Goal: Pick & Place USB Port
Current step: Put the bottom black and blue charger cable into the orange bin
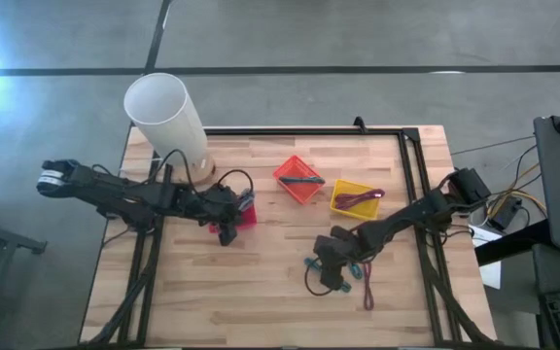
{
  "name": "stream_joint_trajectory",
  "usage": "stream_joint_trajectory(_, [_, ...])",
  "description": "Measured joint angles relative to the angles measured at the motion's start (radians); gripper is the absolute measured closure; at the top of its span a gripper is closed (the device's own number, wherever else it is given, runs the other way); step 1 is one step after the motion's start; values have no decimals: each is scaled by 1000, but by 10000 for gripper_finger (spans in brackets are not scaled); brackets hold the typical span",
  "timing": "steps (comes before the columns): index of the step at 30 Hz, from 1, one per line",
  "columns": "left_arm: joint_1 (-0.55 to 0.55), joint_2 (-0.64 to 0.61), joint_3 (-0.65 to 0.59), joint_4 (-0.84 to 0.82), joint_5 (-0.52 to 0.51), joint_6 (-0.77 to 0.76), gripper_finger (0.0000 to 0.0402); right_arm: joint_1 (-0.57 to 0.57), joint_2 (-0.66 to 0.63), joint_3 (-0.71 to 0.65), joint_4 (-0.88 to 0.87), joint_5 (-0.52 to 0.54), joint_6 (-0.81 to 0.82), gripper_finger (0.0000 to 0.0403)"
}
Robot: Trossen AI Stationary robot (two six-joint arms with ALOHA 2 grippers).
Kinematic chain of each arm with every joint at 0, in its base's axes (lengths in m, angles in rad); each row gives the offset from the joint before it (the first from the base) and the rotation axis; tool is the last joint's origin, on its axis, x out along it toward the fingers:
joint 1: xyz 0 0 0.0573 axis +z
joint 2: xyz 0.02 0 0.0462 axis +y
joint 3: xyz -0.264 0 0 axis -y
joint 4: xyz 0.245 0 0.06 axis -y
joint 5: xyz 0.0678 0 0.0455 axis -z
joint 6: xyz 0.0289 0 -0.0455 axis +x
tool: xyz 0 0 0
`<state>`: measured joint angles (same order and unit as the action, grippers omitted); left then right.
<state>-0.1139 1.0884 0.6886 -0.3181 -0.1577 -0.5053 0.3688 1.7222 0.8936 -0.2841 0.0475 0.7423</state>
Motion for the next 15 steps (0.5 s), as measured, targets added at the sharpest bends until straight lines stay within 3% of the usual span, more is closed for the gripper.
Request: stream_joint_trajectory(15, [0,-6,-4,20,0,0,291,28,27,16,18,-2,33,266])
